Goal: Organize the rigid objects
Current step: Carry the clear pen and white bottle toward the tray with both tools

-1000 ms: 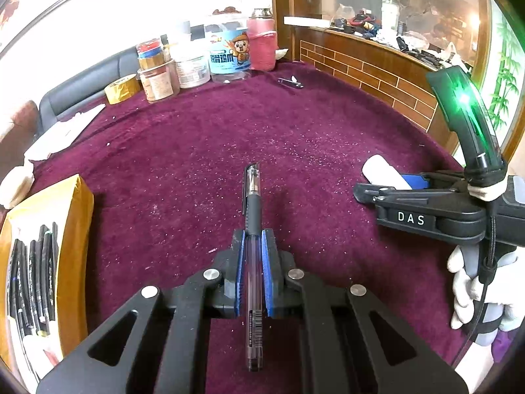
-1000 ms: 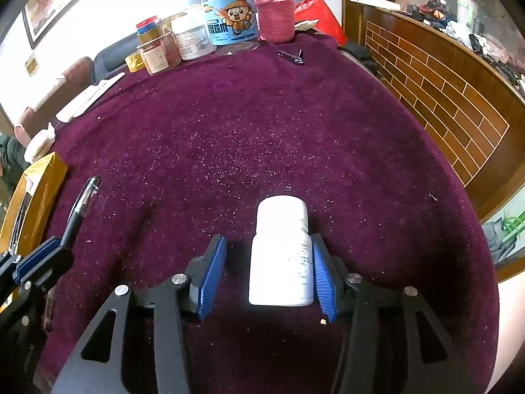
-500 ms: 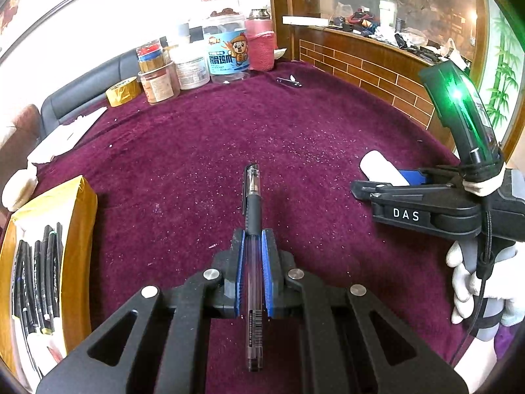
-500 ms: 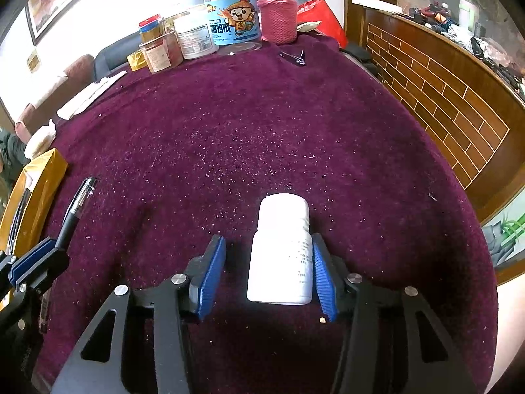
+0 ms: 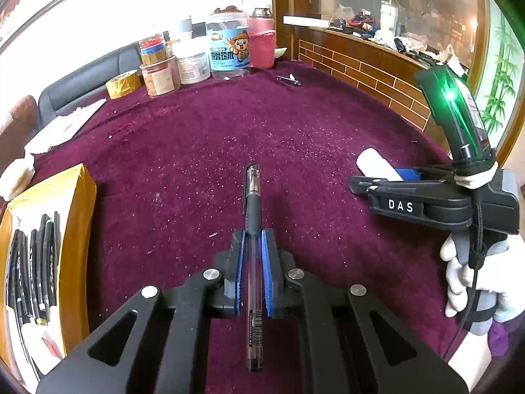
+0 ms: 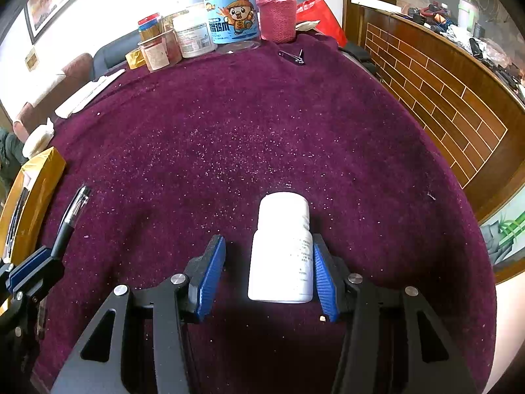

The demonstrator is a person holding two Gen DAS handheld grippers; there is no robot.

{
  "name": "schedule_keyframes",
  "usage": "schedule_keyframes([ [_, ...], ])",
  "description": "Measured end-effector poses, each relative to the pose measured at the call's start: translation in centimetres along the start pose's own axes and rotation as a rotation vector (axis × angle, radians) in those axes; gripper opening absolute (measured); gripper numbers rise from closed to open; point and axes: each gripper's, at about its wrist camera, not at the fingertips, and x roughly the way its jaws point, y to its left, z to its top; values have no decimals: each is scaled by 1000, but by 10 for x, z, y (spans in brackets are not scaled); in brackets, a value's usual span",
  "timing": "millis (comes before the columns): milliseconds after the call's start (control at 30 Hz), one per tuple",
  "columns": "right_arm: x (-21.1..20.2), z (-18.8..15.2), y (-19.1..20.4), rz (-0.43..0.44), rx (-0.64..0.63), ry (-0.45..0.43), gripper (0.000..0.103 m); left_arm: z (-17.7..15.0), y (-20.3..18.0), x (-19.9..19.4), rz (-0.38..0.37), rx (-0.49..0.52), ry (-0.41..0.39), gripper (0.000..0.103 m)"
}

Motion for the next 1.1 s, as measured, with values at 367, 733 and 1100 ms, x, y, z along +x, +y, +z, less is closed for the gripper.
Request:
schedule_keyframes([
  [367, -12, -9, -12, 54, 64, -11, 30, -8, 19, -28, -60, -71, -35, 7],
  [733, -34, -14, 17, 134, 38, -33, 30, -21, 50, -65, -83, -149, -87, 7],
  [1100, -57, -10, 81, 238, -65, -46, 30, -52, 108, -108, -49, -274, -136, 7],
])
